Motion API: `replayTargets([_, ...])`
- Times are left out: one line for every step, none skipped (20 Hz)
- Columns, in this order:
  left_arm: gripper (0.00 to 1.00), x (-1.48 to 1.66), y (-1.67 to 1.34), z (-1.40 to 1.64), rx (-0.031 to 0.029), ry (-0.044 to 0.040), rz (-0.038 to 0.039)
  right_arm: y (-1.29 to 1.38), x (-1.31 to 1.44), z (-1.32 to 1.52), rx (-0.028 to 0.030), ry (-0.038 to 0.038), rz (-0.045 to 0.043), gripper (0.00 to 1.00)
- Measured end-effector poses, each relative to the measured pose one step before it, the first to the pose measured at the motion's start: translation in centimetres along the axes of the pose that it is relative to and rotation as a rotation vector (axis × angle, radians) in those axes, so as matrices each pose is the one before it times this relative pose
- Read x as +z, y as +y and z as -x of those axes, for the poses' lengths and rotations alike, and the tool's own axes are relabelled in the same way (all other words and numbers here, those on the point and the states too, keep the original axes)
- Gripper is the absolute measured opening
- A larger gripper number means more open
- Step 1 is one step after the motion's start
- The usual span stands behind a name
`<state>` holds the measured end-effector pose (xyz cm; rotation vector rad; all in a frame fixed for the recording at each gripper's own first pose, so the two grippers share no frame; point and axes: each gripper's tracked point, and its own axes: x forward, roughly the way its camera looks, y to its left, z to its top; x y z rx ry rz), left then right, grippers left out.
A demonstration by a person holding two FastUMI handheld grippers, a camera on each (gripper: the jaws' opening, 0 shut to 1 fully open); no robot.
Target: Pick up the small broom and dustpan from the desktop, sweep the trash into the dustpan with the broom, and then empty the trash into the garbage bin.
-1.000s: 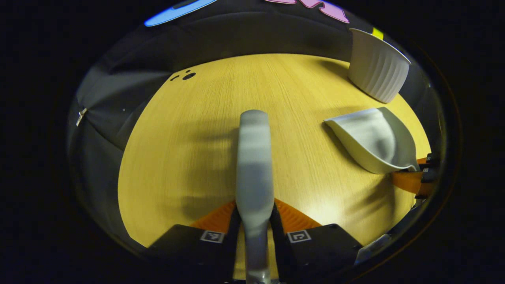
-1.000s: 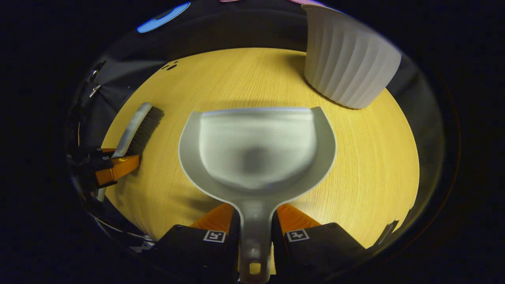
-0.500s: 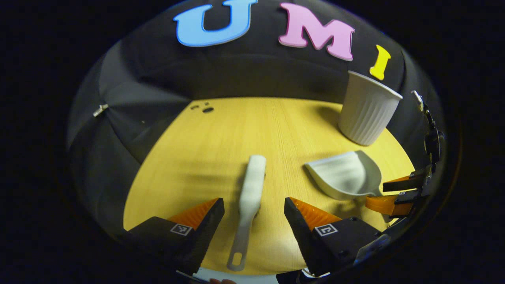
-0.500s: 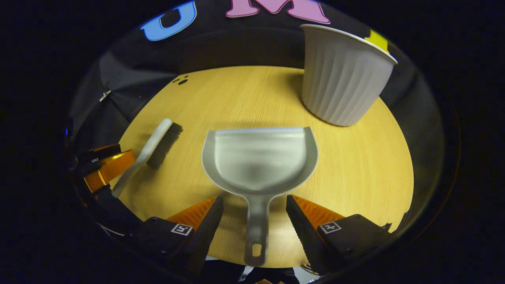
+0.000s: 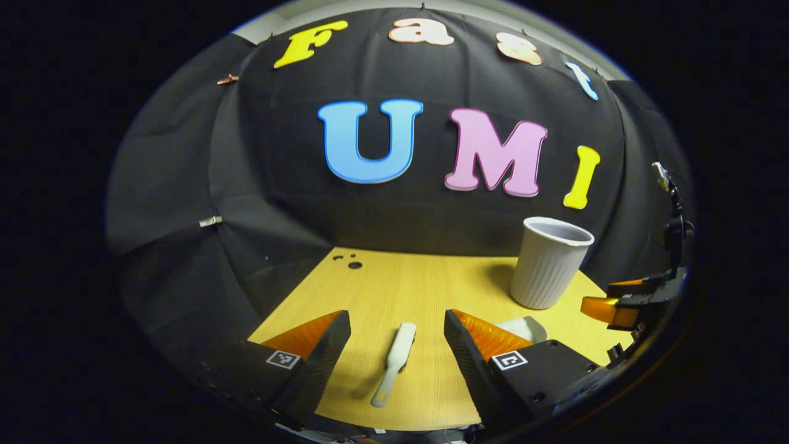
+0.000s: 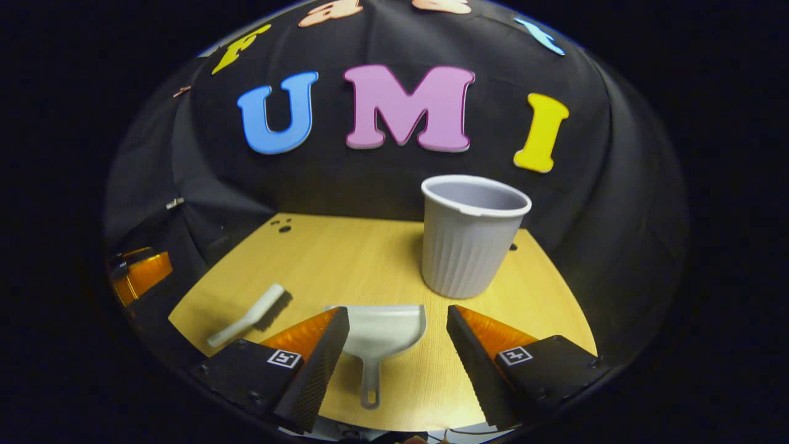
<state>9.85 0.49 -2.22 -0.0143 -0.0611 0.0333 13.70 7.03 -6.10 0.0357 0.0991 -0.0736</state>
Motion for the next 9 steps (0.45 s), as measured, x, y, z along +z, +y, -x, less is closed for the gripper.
replayTargets([0.96, 0.808, -0.144, 1.053, -0.00086, -0.03014, -0.00677, 0.934, 1.598, 0.877, 0.01083, -0.05202, -0.02031, 0.99])
replayTargets([0.96, 0.597, -0.117, 1.069, 0.00321, -0.02747, -0.00089, 0.707, 1.709, 0.737, 0.01251, -0.03419, -0.01169, 0.99])
replayTargets([0.96, 0.734, -0.21, 0.927, 0.00086, -0.02764, 0.00526, 0.759, 0.962, 0.434, 0.01249, -0.0166, 0.00075, 0.99])
replayTargets([0.96, 0.518, -0.332, 1.012, -0.00194, -0.02076, 0.00927, 0.411, 0.781, 1.122, 0.01242, -0.01543, 0.00641, 0.99])
replayTargets([0.96, 0.293, -0.129, 0.796, -0.00028, -0.01483, 0.00929, 0.68, 0.33, 0.715, 0.01362, -0.01169, 0.00959, 0.99])
replayTargets([0.96, 0.307, 0.145, 0.83, 0.00146, -0.01691, 0.00394, 0.639, -0.094, 0.679, 0.01065, -0.01004, 0.00764, 0.99])
replayTargets([0.96, 0.214, 0.184, 0.529, 0.00425, -0.01348, -0.00037, 0.415, -0.053, 0.443, 0.00731, -0.00803, 0.0057, 0.99])
replayTargets([0.96, 0.021, 0.022, 0.637, 0.00183, -0.00749, -0.0017, 0.228, -0.309, 0.374, 0.00437, 0.00186, 0.00305, 0.99])
replayTargets([0.96, -0.075, 0.079, 0.418, 0.00153, -0.00436, -0.00249, 0.258, -0.367, 0.174, 0.00577, 0.00623, 0.00039, 0.99])
